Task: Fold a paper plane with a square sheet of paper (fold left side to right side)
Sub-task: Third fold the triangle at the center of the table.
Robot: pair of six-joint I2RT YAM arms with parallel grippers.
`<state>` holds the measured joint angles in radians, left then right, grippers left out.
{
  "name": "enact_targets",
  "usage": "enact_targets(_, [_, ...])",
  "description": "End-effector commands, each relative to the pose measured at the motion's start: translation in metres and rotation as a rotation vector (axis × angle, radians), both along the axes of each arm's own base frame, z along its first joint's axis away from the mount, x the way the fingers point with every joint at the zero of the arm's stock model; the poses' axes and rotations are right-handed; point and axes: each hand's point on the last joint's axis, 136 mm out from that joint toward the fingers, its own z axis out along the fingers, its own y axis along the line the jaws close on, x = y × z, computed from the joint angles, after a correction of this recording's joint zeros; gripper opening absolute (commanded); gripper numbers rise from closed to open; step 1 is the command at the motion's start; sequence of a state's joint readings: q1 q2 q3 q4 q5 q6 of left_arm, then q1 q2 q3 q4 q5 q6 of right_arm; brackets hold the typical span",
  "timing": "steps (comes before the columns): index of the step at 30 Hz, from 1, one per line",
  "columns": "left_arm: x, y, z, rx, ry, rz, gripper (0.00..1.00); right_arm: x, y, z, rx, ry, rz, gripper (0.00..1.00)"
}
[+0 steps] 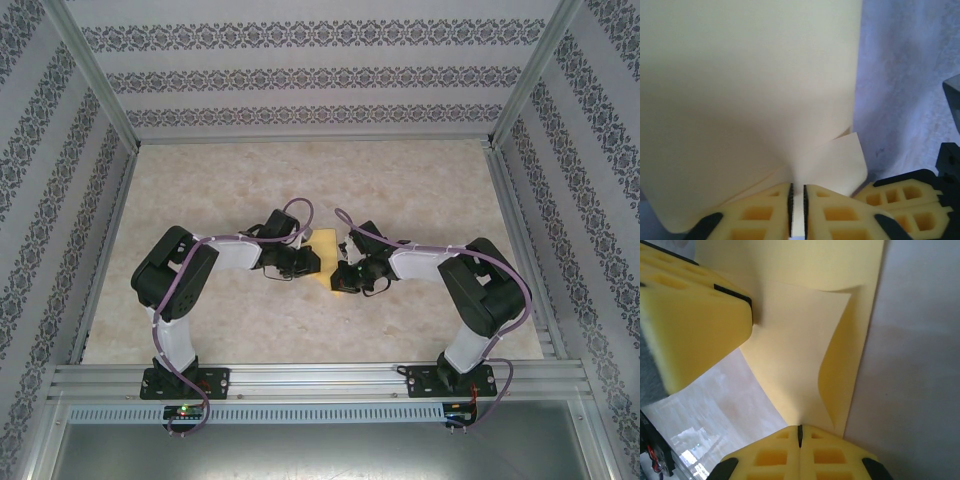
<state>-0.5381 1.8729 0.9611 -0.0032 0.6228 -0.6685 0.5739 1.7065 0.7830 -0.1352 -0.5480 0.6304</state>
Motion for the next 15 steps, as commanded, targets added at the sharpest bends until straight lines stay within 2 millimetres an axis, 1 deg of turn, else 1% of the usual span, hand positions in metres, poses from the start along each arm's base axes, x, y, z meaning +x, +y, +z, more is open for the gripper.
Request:
enact_targets(1, [0.004, 0.008, 0.019, 0.073, -0.062, -0.004, 0.27, -0.012, -0.018, -0.023, -0.116, 0.049, -0.007, 0.0])
enact_targets(2, [0.007, 0.009, 0.029, 0.073, -0.09, -0.003, 0.31, -0.013, -0.019, -0.024, -0.122, 0.05, -0.006, 0.0])
enact_targets(4, [0.009, 0.01, 0.045, 0.065, -0.135, -0.006, 0.34, -0.014, -0.021, -0.026, -0.136, 0.054, -0.001, 0.0])
enact_targets(5, [0.009, 0.01, 0.052, 0.059, -0.154, -0.006, 0.34, -0.014, -0.022, -0.026, -0.137, 0.055, -0.001, 0.0])
enact_targets(7, [0.005, 0.01, 0.059, 0.04, -0.165, -0.009, 0.29, -0.014, -0.022, -0.026, -0.14, 0.053, 0.0, 0.0])
enact_targets(9, [-0.003, 0.008, 0.06, 0.004, -0.157, -0.013, 0.2, -0.015, -0.023, -0.026, -0.141, 0.055, 0.004, 0.0])
enact_targets(11, [-0.012, 0.002, 0.058, -0.038, -0.144, -0.029, 0.15, -0.014, -0.023, -0.026, -0.142, 0.055, 0.004, 0.0])
enact_targets(15, [-0.029, -0.014, 0.048, -0.1, -0.12, -0.075, 0.09, -0.015, -0.023, -0.026, -0.145, 0.058, 0.007, 0.0])
